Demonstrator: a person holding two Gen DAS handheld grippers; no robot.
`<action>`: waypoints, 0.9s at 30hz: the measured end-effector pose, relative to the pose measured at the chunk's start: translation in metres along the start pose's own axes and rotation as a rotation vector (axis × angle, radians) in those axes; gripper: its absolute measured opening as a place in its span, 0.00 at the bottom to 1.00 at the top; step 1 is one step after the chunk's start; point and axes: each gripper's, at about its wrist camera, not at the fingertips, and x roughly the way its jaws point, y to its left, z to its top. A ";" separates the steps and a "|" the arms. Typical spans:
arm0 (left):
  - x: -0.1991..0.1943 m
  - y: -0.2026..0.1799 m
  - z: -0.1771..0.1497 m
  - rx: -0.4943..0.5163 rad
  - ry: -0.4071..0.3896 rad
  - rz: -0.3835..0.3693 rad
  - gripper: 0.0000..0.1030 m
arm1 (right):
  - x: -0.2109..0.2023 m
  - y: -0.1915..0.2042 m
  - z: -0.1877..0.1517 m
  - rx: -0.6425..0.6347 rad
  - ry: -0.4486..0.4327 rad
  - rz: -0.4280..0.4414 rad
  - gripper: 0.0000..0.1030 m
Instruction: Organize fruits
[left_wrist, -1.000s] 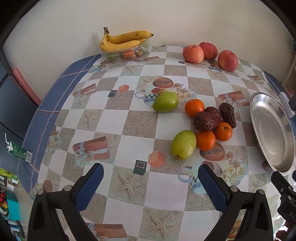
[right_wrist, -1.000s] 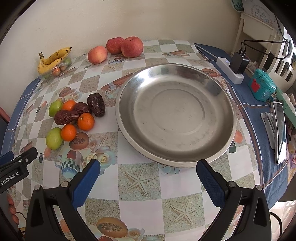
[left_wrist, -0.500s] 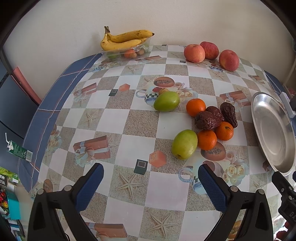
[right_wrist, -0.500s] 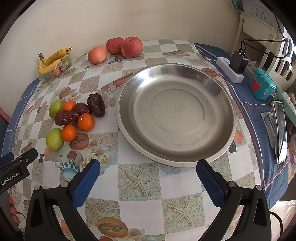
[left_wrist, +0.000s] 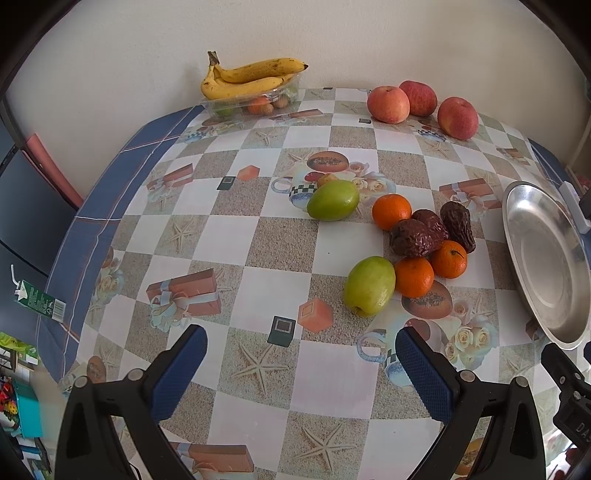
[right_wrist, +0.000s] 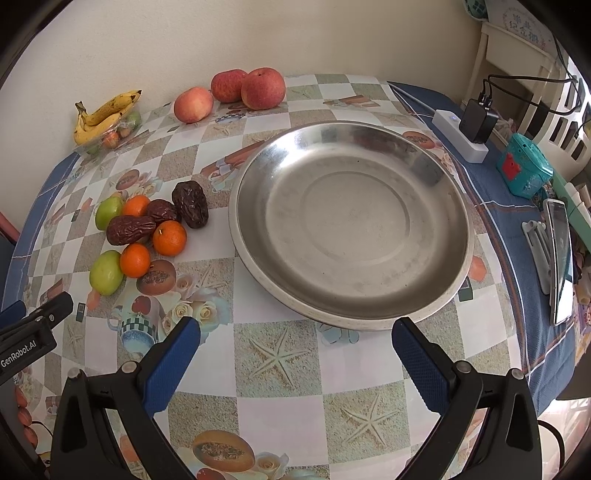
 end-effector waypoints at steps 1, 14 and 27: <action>0.000 0.000 0.000 0.000 0.000 0.000 1.00 | 0.000 0.000 0.000 -0.001 0.001 -0.002 1.00; 0.002 -0.001 -0.003 0.003 0.007 -0.001 1.00 | 0.000 -0.001 0.000 0.006 0.003 0.006 1.00; 0.002 -0.001 -0.003 0.004 0.009 -0.002 1.00 | 0.002 0.001 -0.001 -0.009 0.014 0.024 1.00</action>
